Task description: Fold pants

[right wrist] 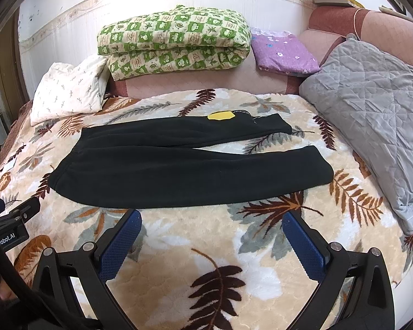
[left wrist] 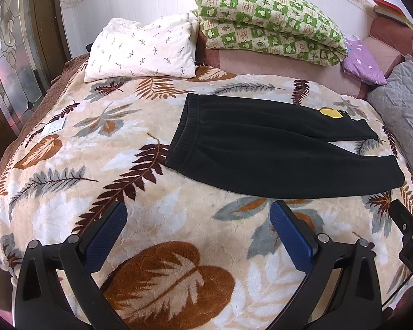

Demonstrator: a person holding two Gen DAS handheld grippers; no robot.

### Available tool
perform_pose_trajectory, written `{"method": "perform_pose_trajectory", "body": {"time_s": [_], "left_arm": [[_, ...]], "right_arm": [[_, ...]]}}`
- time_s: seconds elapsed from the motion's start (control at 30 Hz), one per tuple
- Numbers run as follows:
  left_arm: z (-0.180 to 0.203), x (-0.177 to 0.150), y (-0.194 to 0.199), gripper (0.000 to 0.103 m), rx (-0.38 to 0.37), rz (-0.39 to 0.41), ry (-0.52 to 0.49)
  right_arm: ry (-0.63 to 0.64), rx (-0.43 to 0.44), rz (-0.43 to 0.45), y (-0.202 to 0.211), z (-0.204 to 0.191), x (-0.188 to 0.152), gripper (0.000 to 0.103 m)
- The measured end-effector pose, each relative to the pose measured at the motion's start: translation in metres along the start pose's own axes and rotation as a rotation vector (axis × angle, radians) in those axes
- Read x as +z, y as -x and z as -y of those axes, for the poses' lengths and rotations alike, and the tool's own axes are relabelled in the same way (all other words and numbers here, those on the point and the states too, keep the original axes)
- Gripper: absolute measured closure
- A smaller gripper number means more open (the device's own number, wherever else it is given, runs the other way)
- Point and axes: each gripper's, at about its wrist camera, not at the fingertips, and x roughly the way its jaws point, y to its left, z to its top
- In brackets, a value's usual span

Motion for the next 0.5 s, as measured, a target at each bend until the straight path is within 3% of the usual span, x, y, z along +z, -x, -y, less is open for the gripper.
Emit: {"method": "perform_pose_trajectory", "body": {"time_s": [0.5], "left_arm": [[0.002,0.0,-0.013,0.0,-0.003,-0.035,-0.016]], "right_arm": [[0.0,0.008,-0.016,-0.009,0.001,0.003,0.001]]}}
